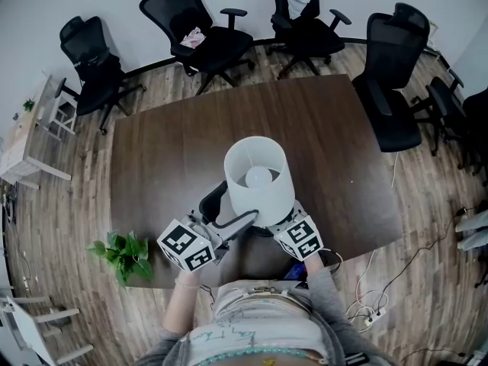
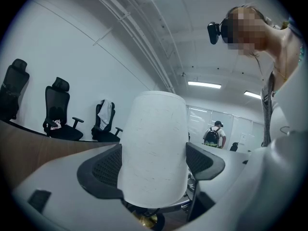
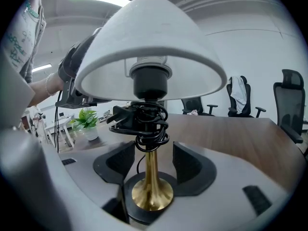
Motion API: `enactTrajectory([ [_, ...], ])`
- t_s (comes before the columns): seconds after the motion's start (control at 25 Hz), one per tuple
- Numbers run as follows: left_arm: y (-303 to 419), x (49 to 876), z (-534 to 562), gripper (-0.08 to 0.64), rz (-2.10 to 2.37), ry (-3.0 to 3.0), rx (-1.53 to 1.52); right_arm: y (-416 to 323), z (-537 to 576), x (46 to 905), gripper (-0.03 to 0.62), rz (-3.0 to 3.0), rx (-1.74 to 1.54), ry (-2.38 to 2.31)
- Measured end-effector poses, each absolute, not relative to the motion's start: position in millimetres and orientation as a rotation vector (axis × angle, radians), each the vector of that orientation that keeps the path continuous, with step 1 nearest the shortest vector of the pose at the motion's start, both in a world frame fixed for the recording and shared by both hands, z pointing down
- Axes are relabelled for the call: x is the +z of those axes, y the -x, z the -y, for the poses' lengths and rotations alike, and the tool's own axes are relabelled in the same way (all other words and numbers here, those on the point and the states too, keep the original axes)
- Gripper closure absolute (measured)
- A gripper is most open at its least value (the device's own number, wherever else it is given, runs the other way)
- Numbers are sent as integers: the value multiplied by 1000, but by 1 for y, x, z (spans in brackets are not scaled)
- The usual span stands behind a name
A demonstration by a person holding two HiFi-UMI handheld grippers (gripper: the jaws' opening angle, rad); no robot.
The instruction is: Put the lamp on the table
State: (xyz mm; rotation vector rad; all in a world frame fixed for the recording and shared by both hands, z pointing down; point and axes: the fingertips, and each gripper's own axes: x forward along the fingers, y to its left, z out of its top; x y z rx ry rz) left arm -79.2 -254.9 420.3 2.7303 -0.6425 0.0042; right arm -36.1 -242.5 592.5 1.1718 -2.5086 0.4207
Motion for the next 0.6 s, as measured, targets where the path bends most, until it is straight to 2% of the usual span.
enactTrajectory([
  [0.6, 72, 422, 239, 126, 652, -2727, 17, 21, 235, 588, 328, 2461, 338, -1158],
])
